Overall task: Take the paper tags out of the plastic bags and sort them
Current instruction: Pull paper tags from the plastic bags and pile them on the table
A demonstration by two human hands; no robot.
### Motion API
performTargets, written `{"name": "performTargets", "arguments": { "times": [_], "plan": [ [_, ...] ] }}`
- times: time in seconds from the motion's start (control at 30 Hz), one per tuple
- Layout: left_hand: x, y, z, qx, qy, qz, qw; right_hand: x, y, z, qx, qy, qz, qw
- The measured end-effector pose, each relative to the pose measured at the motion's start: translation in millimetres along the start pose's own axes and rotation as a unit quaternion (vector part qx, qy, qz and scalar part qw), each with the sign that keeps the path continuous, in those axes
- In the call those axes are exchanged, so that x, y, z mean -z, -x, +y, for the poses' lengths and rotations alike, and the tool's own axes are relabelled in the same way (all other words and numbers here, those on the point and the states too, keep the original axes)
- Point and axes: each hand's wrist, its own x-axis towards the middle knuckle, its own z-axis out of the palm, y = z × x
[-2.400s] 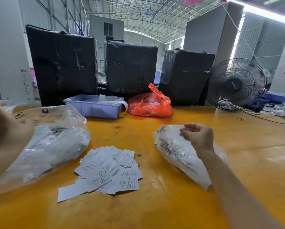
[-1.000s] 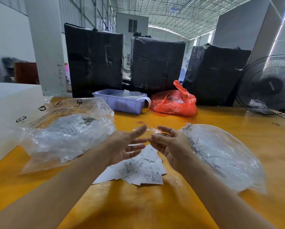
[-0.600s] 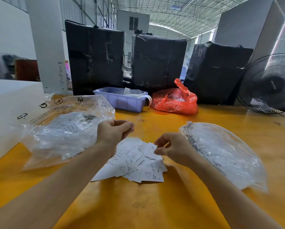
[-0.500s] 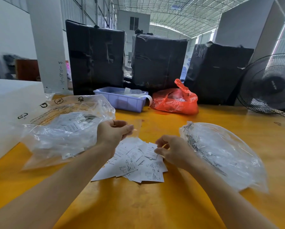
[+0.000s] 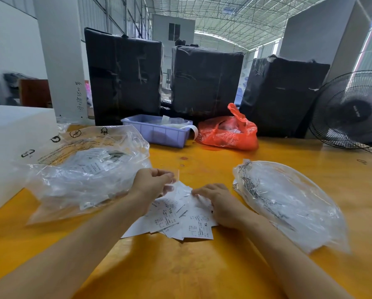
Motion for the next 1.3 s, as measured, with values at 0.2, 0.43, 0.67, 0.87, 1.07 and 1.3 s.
{"name": "performTargets", "arguments": {
  "times": [0.2,0.43,0.67,0.87,1.07,1.3],
  "plan": [
    [-4,5,-3,0.000,-0.036,-0.029,0.999,7,1,5,0.020,0.013,0.030,0.999],
    [-7,10,-2,0.000,-0.042,-0.054,0.998,14,6,3,0.015,0.032,0.124,0.992],
    [-7,11,-2,0.000,-0.048,-0.056,0.997,18,11,-1,-0.030,-0.057,0.013,0.998],
    [-7,11,-1,0.000,-0.049,-0.063,0.997,34,16,11,-0.053,-0.139,-0.093,0.985],
    [-7,10,-2,0.003,-0.046,-0.070,0.996,42,17,16,-0.060,-0.134,-0.143,0.979],
    [-7,9,-3,0.004,-0.055,-0.067,0.996,30,15,5,-0.058,-0.139,-0.027,0.988]
  ]
}}
